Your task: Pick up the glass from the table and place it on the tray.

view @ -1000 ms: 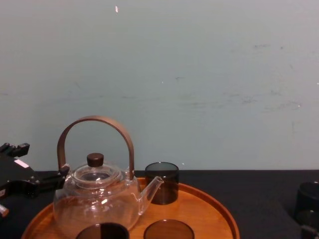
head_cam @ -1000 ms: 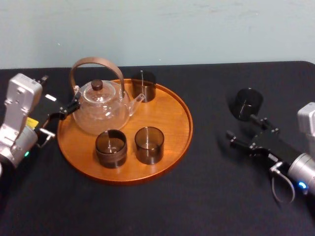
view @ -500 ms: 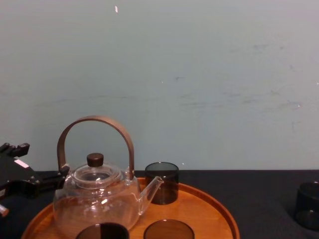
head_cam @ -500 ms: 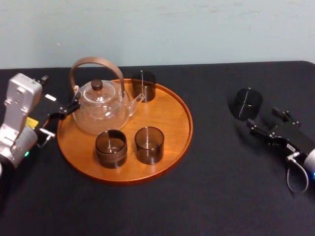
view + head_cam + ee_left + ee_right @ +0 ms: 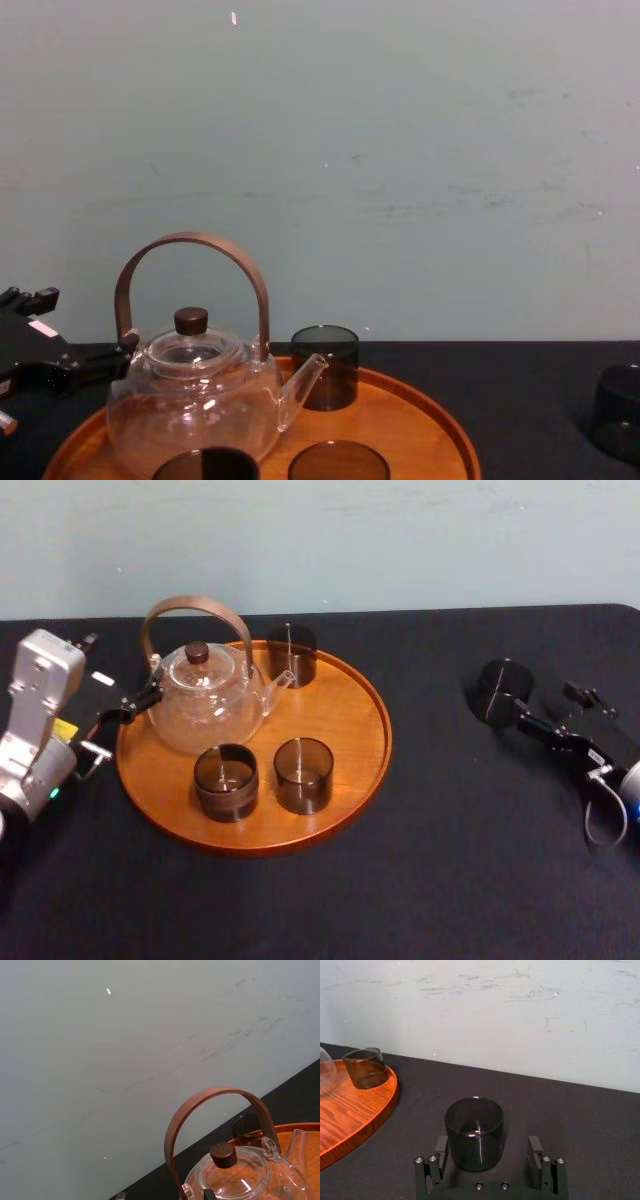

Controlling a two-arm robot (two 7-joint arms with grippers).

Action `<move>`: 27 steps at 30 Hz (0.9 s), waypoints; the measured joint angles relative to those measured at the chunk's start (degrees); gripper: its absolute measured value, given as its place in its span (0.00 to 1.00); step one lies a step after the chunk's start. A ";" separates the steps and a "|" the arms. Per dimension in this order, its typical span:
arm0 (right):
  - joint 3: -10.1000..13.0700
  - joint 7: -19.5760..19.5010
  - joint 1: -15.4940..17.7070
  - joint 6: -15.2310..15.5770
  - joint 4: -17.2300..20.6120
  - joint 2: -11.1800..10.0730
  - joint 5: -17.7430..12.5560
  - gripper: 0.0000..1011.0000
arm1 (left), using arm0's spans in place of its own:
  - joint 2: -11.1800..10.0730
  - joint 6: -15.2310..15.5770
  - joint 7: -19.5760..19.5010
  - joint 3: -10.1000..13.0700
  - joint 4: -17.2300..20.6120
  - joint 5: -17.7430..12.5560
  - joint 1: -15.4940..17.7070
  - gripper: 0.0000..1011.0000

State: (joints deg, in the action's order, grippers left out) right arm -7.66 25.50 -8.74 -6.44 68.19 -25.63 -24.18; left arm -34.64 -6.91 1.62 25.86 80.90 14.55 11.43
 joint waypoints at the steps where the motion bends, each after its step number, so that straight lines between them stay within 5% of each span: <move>1: -0.08 0.04 -0.30 0.05 -0.26 0.10 0.05 0.99 | 0.00 0.00 0.00 0.00 0.00 0.00 0.00 1.00; 27: -4.45 1.12 -7.24 1.18 -5.80 3.11 3.52 0.99 | 0.00 0.00 0.00 0.00 0.00 0.00 0.00 1.00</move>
State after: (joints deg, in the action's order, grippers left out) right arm -12.11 26.62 -15.98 -5.26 62.40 -22.51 -20.66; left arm -34.65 -6.91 1.62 25.86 80.90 14.55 11.43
